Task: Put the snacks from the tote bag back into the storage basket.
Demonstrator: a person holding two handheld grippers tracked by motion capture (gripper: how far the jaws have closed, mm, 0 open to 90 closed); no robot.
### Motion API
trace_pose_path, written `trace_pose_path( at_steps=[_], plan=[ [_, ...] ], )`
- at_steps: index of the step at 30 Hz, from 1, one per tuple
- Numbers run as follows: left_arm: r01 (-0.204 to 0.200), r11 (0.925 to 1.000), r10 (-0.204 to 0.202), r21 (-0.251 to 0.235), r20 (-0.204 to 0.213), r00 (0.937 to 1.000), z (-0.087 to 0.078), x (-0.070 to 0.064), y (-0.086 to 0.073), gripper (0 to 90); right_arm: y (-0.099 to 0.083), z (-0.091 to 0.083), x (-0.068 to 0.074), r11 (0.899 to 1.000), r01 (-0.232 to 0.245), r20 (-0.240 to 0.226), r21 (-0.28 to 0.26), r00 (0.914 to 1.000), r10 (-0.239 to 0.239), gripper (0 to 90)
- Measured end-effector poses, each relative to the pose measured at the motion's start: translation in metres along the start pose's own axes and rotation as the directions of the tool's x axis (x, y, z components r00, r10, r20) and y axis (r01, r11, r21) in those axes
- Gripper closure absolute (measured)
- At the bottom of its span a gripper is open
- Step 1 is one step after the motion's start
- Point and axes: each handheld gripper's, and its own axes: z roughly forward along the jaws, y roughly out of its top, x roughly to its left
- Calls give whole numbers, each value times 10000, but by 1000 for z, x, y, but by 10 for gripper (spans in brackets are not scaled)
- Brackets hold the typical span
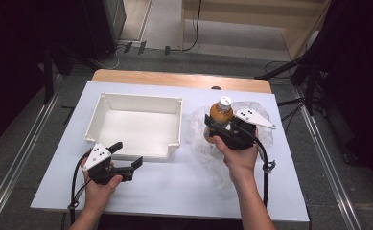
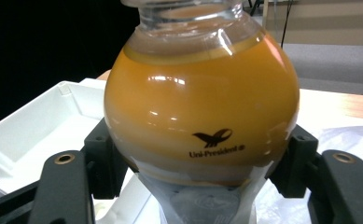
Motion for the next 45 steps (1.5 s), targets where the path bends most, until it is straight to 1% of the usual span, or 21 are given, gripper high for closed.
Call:
trace_pose_path(
  at_steps=[1,5,8,11,14,16,18,21,24,31,35,45],
  plan=[
    [5,10000,-5,-21,114,9999,-1,1,0,34,0,1,1,10000,11,-61,4,10000,-11,341],
    [-39,10000,41,-79,222,9997,-6,4,0,16,2,5,6,9999,94,-95,-80,9999,-94,341],
    [-16,10000,17,-78,156,9999,-8,8,0,16,4,9,10,9998,155,-152,-104,9998,-156,342],
    [151,9998,-150,-94,111,9998,-9,12,0,15,5,13,13,9998,155,-214,-119,9996,-158,342],
    [105,9999,-104,-101,100,9999,-10,14,1,15,5,19,17,9998,162,-211,-80,9996,-164,343],
    [137,9999,-137,-75,10,9999,-11,15,1,15,5,22,19,9997,255,-200,-64,9995,-256,342],
    [151,9998,-151,-109,-17,9999,-11,17,1,15,5,25,21,9998,188,-227,-121,9996,-191,342],
    [215,9997,-215,-140,-52,9998,-12,19,1,15,6,29,24,9996,230,-223,-137,9995,-233,342],
    [239,9996,-240,-151,-94,9997,-12,19,1,15,7,34,27,9995,307,-304,-46,9991,-309,342],
    [200,9998,-201,-58,-121,9997,-11,19,0,15,9,41,34,9991,407,-304,-81,9987,-409,342],
    [161,9999,-162,-23,-170,9997,-11,18,0,15,10,45,36,9992,407,-217,-23,9989,-407,342],
    [141,9999,-140,9,-217,9997,-10,18,-1,15,13,54,41,9993,374,-467,-22,9982,-375,343]
  ],
)
